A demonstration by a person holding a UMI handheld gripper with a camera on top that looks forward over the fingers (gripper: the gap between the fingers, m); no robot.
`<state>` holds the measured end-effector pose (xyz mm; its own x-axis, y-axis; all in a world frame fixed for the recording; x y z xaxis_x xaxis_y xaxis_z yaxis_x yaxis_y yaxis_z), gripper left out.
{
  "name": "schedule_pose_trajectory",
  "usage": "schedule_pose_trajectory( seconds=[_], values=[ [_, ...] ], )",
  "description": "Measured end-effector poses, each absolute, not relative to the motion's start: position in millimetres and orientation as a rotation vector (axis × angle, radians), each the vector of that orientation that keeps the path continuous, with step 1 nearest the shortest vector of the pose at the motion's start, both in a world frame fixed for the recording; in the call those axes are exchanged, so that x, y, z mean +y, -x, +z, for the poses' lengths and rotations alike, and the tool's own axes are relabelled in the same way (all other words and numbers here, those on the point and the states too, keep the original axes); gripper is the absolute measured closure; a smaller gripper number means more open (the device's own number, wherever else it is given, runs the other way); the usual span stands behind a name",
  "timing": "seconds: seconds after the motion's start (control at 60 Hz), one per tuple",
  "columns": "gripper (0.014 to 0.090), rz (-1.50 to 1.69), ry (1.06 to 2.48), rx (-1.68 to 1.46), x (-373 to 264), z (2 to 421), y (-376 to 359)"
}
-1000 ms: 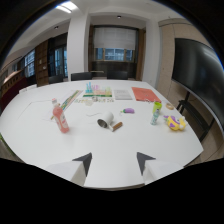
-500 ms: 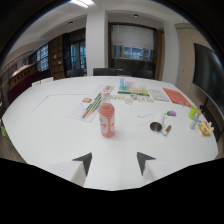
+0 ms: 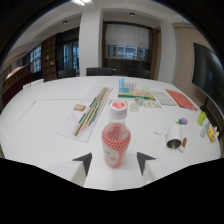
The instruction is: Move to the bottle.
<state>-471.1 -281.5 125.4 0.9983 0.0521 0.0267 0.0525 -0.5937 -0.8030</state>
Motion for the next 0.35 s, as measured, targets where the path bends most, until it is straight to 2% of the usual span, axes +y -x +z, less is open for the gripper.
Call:
schedule_pose_trajectory(
  seconds=[0.35],
  values=[
    [0.0189,-0.006,2.227,-0.050,-280.9,119.9,471.1]
  ],
)
